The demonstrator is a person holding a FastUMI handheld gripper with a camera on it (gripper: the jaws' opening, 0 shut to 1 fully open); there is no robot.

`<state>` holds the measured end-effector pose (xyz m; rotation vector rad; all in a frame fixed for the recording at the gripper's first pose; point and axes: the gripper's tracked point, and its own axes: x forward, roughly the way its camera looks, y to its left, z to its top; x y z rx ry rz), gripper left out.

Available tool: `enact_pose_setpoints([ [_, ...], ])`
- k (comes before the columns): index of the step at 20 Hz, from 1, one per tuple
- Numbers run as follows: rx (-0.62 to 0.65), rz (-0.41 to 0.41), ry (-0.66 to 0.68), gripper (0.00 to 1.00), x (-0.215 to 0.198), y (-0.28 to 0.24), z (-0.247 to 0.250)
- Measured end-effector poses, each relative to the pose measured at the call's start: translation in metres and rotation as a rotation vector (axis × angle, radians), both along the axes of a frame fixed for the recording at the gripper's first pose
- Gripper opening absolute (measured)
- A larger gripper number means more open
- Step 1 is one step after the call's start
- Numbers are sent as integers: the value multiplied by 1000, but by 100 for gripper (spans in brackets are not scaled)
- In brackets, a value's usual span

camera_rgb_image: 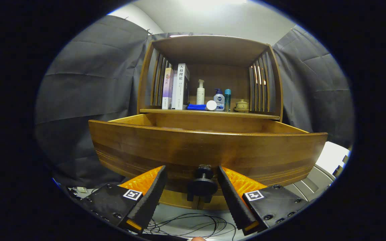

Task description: Pull open the drawer, take out the items inside it, and place them on the countertop above the cabinet.

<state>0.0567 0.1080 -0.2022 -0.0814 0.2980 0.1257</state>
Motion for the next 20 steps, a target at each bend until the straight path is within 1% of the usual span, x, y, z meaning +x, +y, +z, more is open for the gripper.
enact_pose_setpoints([
  [1, -3, 8, -6, 95, 3, 3, 1],
  [3, -11, -23, -3, 96, 9, -5, 1],
  [5, 12, -30, -5, 97, 14, -1, 2],
  [7, -28, -30, -17, 97, 17, -5, 0],
  [11, -16, -44, -28, 97, 24, -2, 1],
  [14, -30, -52, -31, 97, 34, -2, 0],
  [20, -7, -61, -27, 97, 72, 1, 0],
])
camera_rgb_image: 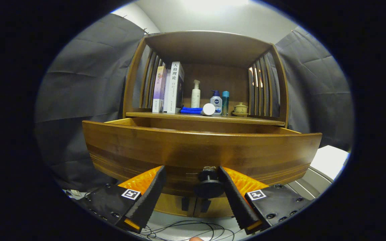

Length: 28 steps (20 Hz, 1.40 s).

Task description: Pull open the drawer, take out the items inside it, and place them on the countertop above the cabinet.

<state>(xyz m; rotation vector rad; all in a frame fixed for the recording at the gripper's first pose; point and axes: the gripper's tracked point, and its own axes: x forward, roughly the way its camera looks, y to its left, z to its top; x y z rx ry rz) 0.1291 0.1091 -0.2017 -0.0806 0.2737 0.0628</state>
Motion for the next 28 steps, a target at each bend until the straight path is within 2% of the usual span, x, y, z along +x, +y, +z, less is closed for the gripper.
enact_pose_setpoints([
  [8, 0, -40, -12, 97, 54, -1, 1],
  [28, -63, -53, -59, 99, 127, 3, -14],
])
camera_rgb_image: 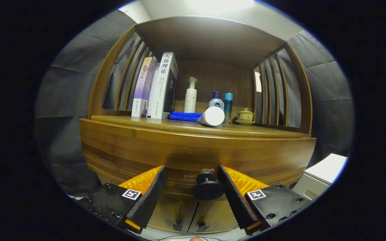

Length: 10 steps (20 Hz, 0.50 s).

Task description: Pull open the drawer, take out the items inside it, and place them on the countertop above the cabinet.

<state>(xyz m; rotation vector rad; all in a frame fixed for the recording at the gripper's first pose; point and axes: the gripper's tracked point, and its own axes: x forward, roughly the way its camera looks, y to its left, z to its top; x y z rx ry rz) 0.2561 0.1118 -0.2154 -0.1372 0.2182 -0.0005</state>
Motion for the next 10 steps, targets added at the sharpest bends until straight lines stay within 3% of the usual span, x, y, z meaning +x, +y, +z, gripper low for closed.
enact_pose_setpoints([
  [10, -15, -7, -8, 99, 17, -3, 2],
])
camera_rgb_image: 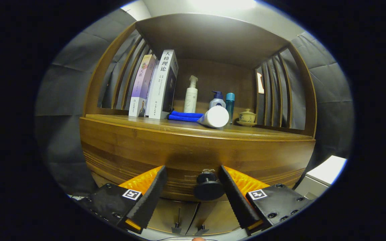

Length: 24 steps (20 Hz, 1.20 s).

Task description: Pull open the drawer, take out the items inside it, and place them on the countertop above the cabinet.

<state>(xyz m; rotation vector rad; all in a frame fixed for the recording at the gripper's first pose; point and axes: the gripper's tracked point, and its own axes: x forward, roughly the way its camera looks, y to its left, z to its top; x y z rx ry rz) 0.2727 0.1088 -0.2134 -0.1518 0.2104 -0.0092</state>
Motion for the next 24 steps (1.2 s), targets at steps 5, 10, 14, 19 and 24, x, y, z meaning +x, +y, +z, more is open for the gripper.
enact_pose_setpoints([
  [5, 30, 15, -49, 98, -24, -2, 38],
  [10, 61, 46, -85, 98, -71, -11, 91],
  [14, 99, 75, -96, 98, -109, -20, 129],
  [19, 135, 95, -113, 98, -150, -36, 162],
  [24, 134, 97, -142, 97, -180, -51, 179],
])
